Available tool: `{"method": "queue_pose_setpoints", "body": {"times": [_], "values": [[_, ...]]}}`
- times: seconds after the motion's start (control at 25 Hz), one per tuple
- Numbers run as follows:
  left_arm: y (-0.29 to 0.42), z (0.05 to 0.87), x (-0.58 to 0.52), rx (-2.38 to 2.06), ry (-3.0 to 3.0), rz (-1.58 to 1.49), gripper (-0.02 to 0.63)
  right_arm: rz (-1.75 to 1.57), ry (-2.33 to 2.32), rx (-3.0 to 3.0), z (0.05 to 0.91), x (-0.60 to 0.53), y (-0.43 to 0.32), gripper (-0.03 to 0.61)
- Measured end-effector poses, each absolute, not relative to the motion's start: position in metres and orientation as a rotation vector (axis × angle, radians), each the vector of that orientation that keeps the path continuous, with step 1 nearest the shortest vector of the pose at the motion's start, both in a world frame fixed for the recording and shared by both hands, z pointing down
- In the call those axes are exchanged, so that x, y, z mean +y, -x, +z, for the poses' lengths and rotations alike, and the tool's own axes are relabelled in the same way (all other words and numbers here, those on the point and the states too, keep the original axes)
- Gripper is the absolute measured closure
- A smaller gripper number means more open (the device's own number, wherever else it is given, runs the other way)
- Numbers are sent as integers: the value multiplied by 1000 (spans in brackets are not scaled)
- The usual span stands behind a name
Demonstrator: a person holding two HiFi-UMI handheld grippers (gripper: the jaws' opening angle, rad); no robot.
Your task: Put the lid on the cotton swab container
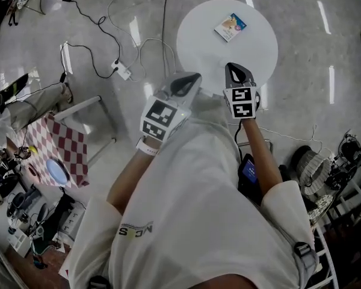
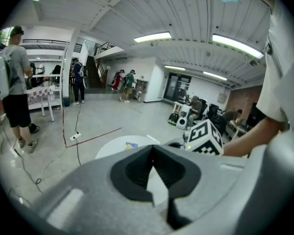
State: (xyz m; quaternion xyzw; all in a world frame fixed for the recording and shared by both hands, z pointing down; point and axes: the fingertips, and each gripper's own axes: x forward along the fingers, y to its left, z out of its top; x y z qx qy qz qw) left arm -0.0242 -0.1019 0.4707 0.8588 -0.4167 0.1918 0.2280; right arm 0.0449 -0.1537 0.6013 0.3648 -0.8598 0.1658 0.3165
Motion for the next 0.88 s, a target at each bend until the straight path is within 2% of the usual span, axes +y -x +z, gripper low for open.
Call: {"method": "queue_pose_setpoints", "body": {"times": [0.88], "values": [[8,482,-127,-1122,-2326,524,615,481,-895,-2090,717,-180,-62,580]]}}
